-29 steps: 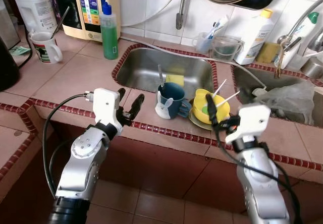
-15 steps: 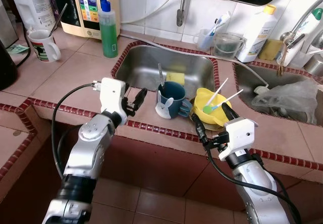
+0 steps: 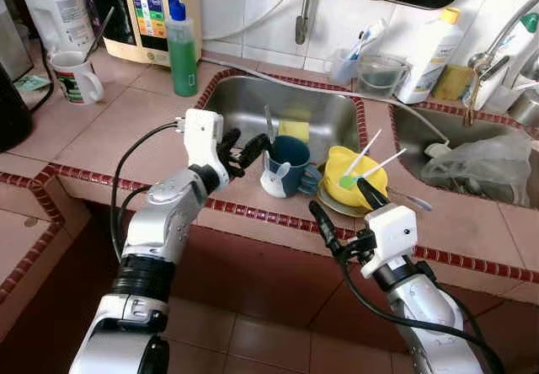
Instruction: Kitchen organization
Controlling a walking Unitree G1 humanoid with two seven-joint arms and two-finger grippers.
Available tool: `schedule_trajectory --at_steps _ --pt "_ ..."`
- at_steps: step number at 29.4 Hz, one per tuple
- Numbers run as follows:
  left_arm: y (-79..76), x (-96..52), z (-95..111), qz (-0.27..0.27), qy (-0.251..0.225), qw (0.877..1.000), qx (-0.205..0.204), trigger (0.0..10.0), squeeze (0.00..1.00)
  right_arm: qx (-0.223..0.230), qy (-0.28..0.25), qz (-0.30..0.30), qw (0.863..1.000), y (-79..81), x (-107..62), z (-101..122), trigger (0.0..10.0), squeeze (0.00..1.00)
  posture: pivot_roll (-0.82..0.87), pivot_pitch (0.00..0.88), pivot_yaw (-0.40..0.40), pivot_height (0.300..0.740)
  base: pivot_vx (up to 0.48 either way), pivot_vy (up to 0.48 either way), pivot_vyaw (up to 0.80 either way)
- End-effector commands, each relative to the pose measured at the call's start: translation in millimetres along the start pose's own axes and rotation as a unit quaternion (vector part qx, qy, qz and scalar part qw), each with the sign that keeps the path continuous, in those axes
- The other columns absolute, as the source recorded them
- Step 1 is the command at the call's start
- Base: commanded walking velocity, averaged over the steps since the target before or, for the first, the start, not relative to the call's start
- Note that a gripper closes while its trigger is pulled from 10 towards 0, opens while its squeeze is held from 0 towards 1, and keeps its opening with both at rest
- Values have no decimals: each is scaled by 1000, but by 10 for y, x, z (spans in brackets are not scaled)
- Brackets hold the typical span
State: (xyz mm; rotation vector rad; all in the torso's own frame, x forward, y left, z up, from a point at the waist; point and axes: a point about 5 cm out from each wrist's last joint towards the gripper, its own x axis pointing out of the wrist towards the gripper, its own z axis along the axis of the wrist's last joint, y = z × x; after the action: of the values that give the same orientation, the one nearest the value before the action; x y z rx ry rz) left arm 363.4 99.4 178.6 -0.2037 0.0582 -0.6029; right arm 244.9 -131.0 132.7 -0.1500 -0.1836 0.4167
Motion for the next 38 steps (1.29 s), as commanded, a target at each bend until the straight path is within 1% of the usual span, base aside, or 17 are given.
schedule_trajectory --at_steps 1,6,10,13,22,23,29,35,38 --pt "-58 52 -8 -15 13 1000 3 10000 0 -1 -14 8 1000 14 13 82 10000 0 20 42 -54 740 0 0 0" --pt "-96 129 17 -19 22 1000 -12 10000 0 10 -20 27 999 74 8 100 10000 0 26 45 -55 740 0 0 0" --pt "-114 171 46 -20 22 999 -15 10000 0 10 -20 30 999 91 -1 98 10000 0 25 45 -54 740 0 0 0" --pt "-131 201 70 -24 20 999 -27 10000 0 10 -18 30 999 93 -3 92 10000 0 22 45 -49 740 0 0 0" --pt "-162 279 105 -25 24 999 -27 10000 0 11 -21 28 999 99 9 100 10000 0 16 39 -41 740 0 0 0" --pt "-176 308 105 -21 30 999 -22 10000 0 11 -22 25 999 95 10 102 10000 0 15 40 -40 740 0 0 0" --pt "-180 356 105 0 37 999 -11 10000 0 11 -24 23 999 100 17 105 10000 0 11 38 -34 740 0 0 0" --pt "-216 393 123 0 34 999 -11 10000 0 12 -25 20 999 106 26 108 10000 0 10 35 -32 740 0 0 0" --pt "-245 401 133 -8 31 999 -19 10000 0 11 -26 19 999 110 25 109 10000 0 8 35 -29 740 0 0 0"
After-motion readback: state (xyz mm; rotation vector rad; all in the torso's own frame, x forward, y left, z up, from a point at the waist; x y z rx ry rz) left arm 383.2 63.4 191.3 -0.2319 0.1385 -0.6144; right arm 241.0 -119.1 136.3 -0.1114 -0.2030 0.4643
